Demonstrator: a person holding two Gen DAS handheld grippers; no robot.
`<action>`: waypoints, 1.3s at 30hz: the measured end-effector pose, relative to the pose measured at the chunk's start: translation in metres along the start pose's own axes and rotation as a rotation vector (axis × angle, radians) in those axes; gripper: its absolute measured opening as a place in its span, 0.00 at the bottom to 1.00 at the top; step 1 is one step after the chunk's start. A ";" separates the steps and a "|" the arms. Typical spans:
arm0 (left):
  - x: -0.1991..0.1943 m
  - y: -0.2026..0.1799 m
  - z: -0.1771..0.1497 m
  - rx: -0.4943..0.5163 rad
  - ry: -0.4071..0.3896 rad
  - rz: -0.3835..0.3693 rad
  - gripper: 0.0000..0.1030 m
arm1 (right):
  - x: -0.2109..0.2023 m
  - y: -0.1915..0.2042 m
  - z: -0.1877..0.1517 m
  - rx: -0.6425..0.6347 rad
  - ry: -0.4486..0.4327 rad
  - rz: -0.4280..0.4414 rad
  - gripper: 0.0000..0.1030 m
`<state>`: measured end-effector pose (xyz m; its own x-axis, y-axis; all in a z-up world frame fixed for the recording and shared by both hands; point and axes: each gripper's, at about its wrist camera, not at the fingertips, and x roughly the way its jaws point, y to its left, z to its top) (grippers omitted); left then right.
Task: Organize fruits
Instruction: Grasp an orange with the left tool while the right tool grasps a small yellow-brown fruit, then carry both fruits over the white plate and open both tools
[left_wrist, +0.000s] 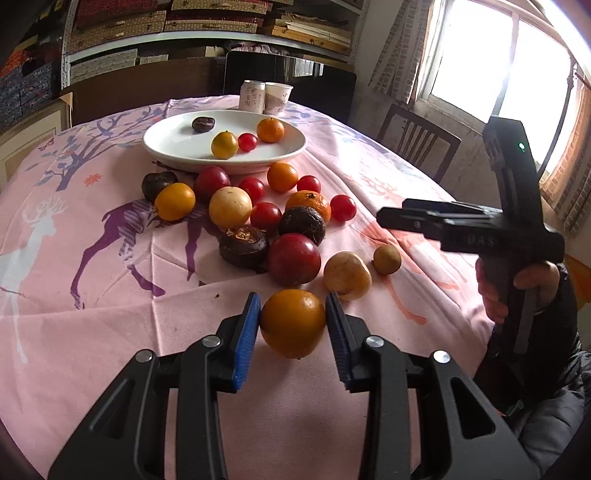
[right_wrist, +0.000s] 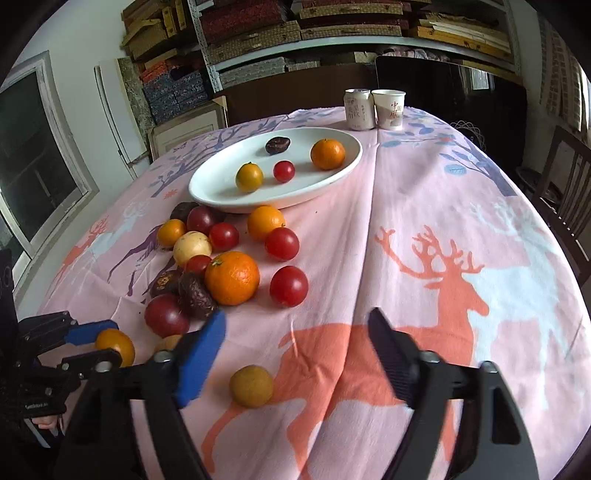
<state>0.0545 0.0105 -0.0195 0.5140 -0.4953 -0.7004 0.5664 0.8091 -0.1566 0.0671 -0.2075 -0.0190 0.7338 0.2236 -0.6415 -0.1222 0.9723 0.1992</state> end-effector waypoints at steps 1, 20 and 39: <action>-0.002 -0.001 0.001 0.010 -0.006 0.006 0.35 | -0.003 0.007 -0.006 -0.042 0.003 0.019 0.81; 0.010 -0.003 0.018 0.032 -0.068 0.212 0.35 | -0.018 0.023 -0.007 -0.077 -0.019 -0.017 0.27; 0.009 0.032 0.100 0.132 -0.123 0.353 0.35 | 0.007 0.029 0.098 -0.139 -0.166 0.007 0.27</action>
<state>0.1418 0.0000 0.0385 0.7608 -0.2342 -0.6053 0.4144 0.8930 0.1754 0.1340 -0.1842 0.0548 0.8314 0.2271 -0.5072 -0.2099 0.9734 0.0918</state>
